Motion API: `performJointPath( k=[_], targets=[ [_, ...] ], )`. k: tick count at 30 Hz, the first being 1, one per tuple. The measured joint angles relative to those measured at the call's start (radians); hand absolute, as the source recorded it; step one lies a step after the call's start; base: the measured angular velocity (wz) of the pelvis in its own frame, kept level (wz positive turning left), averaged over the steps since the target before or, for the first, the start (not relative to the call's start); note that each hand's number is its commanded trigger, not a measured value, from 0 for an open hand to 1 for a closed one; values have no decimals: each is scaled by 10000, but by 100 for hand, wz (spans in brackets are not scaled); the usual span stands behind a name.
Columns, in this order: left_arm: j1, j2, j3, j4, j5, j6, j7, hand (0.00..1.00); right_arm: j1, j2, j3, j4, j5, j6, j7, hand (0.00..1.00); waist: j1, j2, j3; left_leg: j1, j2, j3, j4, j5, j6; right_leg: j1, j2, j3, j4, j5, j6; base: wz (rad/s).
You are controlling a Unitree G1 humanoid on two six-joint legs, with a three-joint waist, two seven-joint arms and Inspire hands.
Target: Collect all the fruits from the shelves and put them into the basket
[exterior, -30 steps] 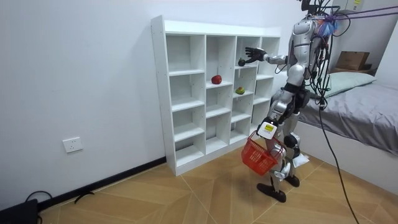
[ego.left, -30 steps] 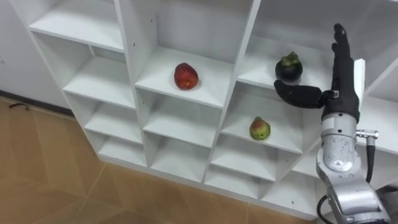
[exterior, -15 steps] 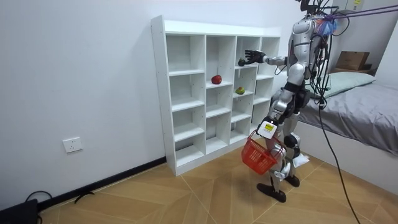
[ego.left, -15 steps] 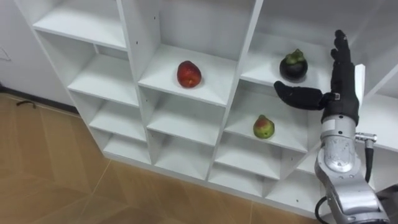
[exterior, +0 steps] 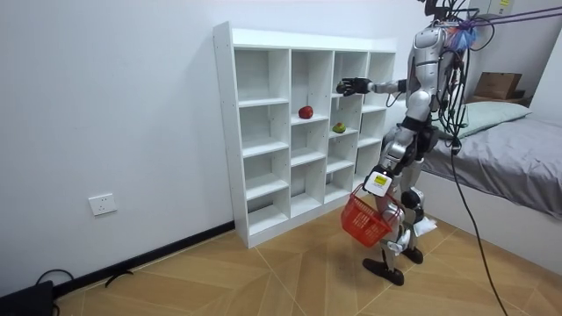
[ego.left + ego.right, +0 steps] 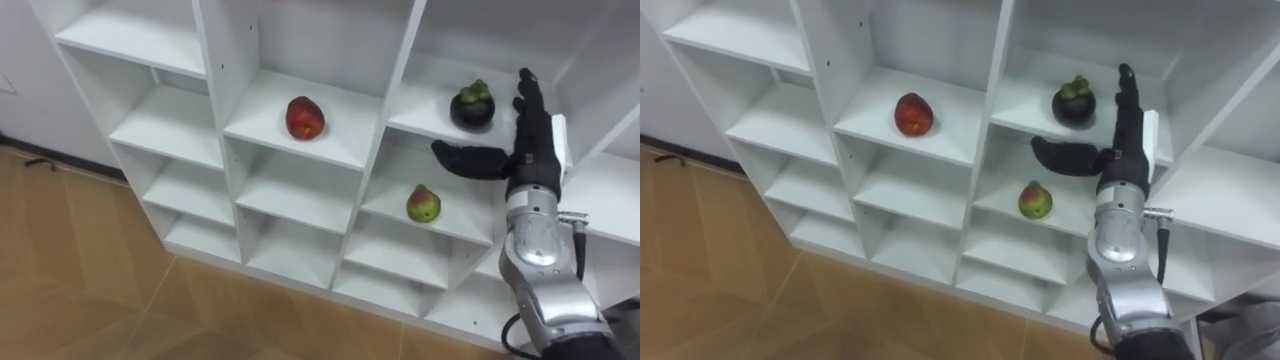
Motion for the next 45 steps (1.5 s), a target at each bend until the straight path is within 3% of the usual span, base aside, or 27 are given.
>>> performJointPath(
  k=[15,37,45],
  targets=[
    [-59,17,-17,-22,21,408,194,100,-851,-9,109,639,262,259,-53,0,76,-26,-13,-218,-7,-143,48,3,-1,-69,4,-112,-19,0,0,2],
    [-48,5,-58,-349,-14,496,333,100,-1129,-329,118,1146,1071,236,-32,0,121,-29,-13,-255,-18,-207,178,4,1,-60,-20,-235,2,7,-11,1],
    [39,5,-244,-411,-28,499,536,100,-1719,-395,109,1918,1692,169,-313,0,96,-63,-36,-270,-53,-305,179,20,17,-51,-47,-282,-3,10,-17,2]
  ],
)
